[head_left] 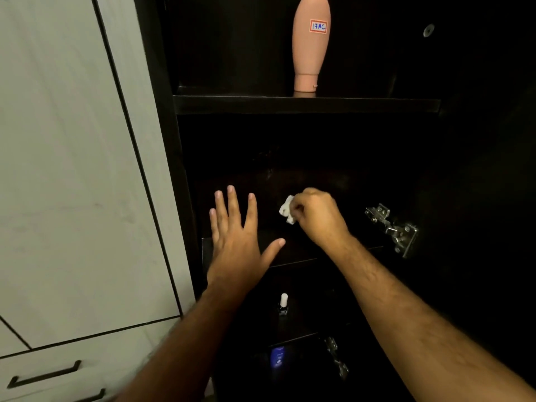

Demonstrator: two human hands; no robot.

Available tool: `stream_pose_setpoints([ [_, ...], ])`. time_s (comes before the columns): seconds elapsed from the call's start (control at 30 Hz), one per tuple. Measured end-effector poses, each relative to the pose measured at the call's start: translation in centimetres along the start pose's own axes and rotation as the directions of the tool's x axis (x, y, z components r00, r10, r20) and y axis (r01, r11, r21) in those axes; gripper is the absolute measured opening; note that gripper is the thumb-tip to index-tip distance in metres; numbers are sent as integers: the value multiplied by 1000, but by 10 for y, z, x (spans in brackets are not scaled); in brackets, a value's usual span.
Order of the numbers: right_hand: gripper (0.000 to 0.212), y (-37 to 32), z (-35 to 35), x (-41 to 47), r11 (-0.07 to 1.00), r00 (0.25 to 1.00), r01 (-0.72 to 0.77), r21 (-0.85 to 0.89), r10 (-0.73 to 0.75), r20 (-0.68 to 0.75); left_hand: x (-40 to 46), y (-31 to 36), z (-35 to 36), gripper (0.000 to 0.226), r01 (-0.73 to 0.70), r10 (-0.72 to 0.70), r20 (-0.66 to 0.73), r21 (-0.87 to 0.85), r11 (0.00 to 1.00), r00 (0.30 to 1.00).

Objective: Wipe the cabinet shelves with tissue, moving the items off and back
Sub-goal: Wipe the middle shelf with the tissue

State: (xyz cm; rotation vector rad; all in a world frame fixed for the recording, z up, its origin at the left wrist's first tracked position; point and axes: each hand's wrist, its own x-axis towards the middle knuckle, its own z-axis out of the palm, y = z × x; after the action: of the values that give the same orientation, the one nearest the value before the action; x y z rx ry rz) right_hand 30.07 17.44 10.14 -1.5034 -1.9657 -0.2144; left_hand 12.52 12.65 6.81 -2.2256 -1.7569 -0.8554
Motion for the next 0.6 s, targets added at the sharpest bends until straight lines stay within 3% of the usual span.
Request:
stream_pose_setpoints([
  [0.17,5,-12,-37,29,975,939,-82,207,145,-313,0,0,0,97,-6,6,17,8,1000,1000],
  [0.27,12,-27,-65,56,928,823,-155,338,311,-476,0,1,-1,98,11,-11,24,2,1000,1000],
  [0.37,13,-41,-74,73,833,717,-159,530,467,-518,0,2,-2,98,10,-9,25,-11,1000,1000],
  [0.4,14,-43,-71,73,849,718,-156,505,448,-532,-1,2,-2,97,5,-5,25,-14,1000,1000],
  [0.47,17,-45,-64,67,915,798,-94,391,305,-520,-1,2,-3,96,2,-1,20,-18,1000,1000],
  [0.53,23,-42,-57,59,960,856,77,271,76,-511,-2,3,-4,95,1,-1,8,-15,1000,1000],
  [0.6,20,-35,-49,51,968,861,199,153,-98,-499,-2,5,-7,95,-6,6,-1,-6,1000,1000],
])
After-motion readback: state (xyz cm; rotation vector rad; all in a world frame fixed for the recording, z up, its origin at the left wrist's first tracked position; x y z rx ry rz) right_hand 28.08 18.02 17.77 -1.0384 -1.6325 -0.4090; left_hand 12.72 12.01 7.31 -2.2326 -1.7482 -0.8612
